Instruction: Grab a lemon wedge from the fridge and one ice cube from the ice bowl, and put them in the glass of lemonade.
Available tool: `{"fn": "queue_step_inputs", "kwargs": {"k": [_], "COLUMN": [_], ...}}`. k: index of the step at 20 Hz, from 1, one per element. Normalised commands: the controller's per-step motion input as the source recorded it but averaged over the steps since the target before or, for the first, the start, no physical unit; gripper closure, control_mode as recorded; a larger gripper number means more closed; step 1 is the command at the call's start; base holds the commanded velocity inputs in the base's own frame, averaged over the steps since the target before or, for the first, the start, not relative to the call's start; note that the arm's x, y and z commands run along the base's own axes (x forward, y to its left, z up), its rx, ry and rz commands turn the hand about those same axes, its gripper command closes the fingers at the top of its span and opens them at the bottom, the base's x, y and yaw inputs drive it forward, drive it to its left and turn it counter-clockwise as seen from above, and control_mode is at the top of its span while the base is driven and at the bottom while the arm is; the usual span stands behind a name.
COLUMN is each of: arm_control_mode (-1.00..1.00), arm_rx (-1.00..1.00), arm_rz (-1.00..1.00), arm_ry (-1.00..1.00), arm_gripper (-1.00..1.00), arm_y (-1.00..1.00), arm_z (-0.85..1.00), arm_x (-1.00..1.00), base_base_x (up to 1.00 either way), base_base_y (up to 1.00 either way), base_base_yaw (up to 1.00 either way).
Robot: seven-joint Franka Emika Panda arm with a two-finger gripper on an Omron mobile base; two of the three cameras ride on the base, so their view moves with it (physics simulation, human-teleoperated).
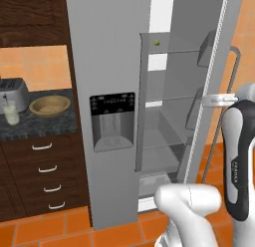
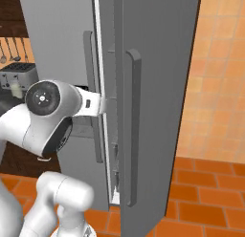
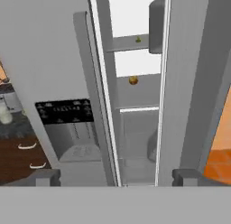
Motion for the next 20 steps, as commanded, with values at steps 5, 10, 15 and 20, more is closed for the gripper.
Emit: {"fn": "queue_step_inputs", "kwargs": {"k": [5,10,15,20], "arm_control_mode": [-1.0,-1.0,-1.0,-1.0], "arm_rx": [-0.62,-0.68,-0.41,-0.01], "arm_rz": [-0.06,-0.11,-0.01,0.0], "arm_ry": [0.43,0.13,0.11,0.05], "arm_gripper": [-1.0,-1.0,-1.0,-1.0], "arm_y": [0.67,0.33,-0.07,-0.51], "arm_z": [-0.13,-0.11,-0.13,-0.05], "arm_x": [0.94,0.98,0.72,0.23], "base_base_x": [0.0,0.0,0.0,0.0], "base_base_y": [0.0,0.0,0.0,0.0], "base_base_yaw": [0.0,0.0,0.0,0.0]}}
